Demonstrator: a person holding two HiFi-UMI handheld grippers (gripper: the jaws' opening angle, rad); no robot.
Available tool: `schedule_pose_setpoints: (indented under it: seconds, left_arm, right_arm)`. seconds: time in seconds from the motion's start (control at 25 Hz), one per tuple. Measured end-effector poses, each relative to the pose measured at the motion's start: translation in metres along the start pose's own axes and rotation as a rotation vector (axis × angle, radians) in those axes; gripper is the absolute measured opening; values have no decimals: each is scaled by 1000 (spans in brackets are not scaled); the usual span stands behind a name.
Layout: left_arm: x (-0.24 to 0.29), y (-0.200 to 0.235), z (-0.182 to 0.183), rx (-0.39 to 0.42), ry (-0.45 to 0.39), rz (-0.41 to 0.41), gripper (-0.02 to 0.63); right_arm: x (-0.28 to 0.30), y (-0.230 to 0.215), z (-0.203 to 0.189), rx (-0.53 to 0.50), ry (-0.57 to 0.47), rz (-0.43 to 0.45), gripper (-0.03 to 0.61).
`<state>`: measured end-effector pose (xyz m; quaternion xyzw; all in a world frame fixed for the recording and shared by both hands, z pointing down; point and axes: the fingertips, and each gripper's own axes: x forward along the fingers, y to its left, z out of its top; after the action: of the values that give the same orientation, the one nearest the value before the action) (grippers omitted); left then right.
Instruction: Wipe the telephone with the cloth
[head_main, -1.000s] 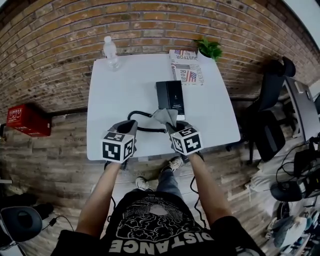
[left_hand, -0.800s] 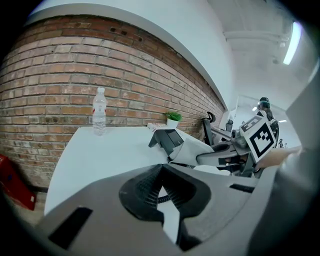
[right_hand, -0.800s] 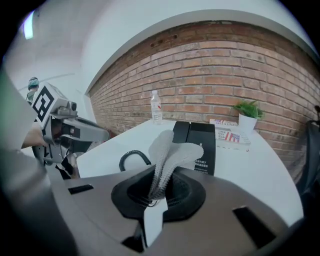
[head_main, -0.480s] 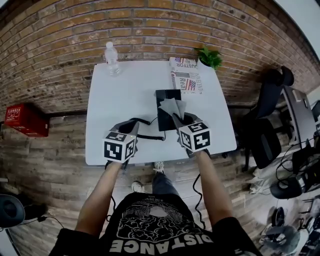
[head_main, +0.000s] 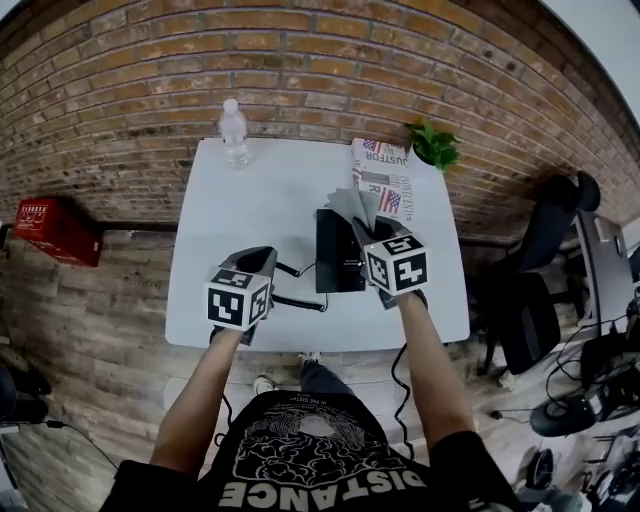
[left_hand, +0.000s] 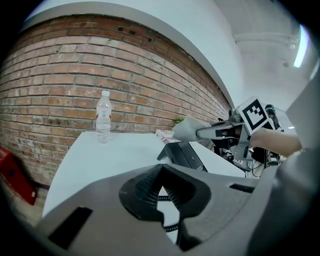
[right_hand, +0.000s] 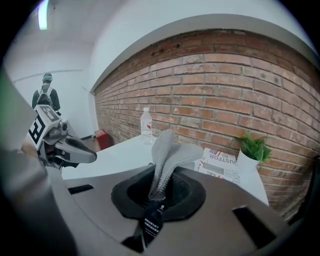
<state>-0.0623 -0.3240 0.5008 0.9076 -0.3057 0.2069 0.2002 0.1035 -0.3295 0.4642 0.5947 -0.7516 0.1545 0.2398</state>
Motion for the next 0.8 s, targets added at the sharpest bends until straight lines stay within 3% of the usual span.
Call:
schedule_pose_setpoints:
  seconds: [0.52, 0.8]
  left_arm:
    - [24, 28, 8, -83, -3, 86, 6]
    - [20, 43, 8, -110, -11, 124, 6]
  right_arm:
    - [65, -19, -2, -134, 159, 117, 12]
    - [81, -7, -6, -133, 203, 178, 12]
